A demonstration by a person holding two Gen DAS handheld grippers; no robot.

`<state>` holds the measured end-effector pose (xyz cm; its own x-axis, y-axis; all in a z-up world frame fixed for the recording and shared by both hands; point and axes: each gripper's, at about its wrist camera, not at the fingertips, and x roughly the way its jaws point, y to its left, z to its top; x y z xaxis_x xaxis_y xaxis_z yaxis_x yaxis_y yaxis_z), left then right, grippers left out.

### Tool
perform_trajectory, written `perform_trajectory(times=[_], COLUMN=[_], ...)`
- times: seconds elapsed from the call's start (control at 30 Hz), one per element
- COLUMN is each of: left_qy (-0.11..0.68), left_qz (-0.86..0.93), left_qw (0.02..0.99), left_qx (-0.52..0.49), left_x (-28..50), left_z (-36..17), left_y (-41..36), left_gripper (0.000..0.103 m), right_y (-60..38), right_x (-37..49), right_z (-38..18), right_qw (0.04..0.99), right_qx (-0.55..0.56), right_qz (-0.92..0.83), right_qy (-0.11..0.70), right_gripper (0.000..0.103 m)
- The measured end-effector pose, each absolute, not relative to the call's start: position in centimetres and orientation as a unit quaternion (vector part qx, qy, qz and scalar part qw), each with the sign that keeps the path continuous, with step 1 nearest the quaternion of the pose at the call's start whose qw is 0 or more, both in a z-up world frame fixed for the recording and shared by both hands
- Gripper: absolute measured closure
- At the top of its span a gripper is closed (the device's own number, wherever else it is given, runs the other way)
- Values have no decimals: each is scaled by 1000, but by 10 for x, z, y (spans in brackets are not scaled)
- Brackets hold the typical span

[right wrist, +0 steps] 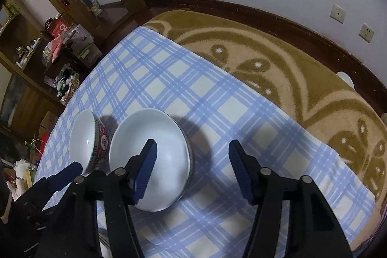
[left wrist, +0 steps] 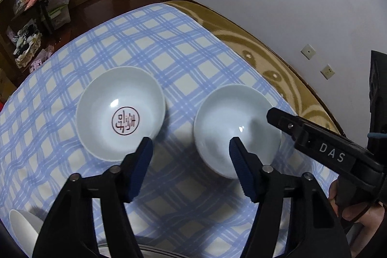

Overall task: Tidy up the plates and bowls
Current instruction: 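Close both grippers on opposite rims of the second bowl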

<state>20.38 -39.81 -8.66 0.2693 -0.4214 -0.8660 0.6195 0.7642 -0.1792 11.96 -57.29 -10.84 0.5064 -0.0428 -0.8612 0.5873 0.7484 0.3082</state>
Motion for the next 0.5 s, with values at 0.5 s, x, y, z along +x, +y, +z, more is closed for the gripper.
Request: perform_trajectory(times=[0.5], left_qy=[561], left_qz=[-320], left_qw=[759], left_qx=[87], left_x=[206], left_z=[-119], left_y=[-417], left_gripper=[80], right_y=[-568], right_x=[129], right_z=[-137], right_qw=[796], right_qx=[303], right_qz=[-167], right_qy=[496], right_gripper=[81])
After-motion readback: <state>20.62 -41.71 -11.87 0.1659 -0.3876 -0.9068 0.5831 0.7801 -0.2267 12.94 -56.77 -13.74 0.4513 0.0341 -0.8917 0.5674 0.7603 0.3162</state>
